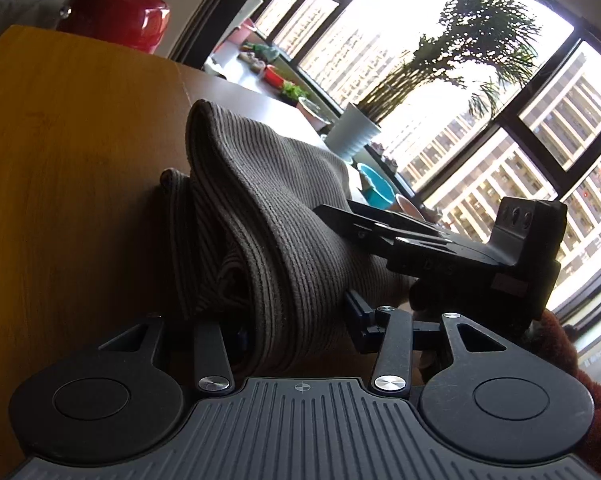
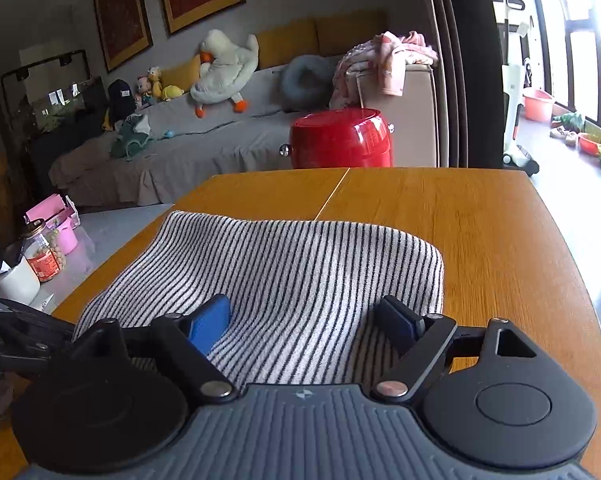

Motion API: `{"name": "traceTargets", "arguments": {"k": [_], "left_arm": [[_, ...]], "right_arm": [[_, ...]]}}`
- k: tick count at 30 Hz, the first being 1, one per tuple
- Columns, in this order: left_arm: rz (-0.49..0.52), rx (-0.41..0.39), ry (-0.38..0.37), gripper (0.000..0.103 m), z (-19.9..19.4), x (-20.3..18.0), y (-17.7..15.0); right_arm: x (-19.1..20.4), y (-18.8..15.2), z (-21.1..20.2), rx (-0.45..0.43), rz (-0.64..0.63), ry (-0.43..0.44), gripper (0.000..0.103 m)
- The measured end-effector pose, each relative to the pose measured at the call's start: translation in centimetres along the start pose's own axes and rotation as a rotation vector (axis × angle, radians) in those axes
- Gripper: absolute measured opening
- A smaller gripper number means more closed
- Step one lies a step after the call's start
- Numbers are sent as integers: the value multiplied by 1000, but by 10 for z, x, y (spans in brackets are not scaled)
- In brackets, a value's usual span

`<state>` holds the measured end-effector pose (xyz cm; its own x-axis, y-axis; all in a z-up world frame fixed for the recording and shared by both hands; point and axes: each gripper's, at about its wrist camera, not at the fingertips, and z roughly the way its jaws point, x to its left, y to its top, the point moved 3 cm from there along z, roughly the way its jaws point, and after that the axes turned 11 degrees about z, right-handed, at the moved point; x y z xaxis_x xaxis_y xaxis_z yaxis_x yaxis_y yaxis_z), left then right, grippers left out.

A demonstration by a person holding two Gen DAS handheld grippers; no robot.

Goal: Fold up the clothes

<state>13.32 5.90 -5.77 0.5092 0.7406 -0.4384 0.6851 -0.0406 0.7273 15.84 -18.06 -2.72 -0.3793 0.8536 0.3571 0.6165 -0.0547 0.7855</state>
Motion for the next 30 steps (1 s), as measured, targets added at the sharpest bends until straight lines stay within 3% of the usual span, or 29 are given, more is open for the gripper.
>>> {"name": "traceTargets", "arguments": {"k": [4, 7, 11, 13, 17, 21, 26, 30], "left_arm": [[72, -2, 42, 50, -3, -12, 5], [60, -19, 45, 50, -6, -10, 7], [15, -4, 40, 57, 1, 2, 6], [13, -3, 41, 57, 3, 3, 7], [86, -29, 124, 58, -12, -6, 16], [162, -107, 226, 59, -41, -16, 31], [215, -157, 173, 65, -43, -37, 62], [249, -64, 160, 65, 10, -43, 70]], "right_arm": [[1, -1, -17, -36, -9, 9, 82], [-1, -3, -39, -64, -2, 35, 82], [-13, -24, -33, -2, -26, -58, 99], [-22, -27, -28, 17, 45, -44, 100], [-19, -27, -24, 5, 14, -54, 102], [-20, -30, -26, 4, 23, -47, 102], [-24, -33, -26, 5, 70, -32, 103], [-21, -29, -36, 7, 52, -23, 103]]}}
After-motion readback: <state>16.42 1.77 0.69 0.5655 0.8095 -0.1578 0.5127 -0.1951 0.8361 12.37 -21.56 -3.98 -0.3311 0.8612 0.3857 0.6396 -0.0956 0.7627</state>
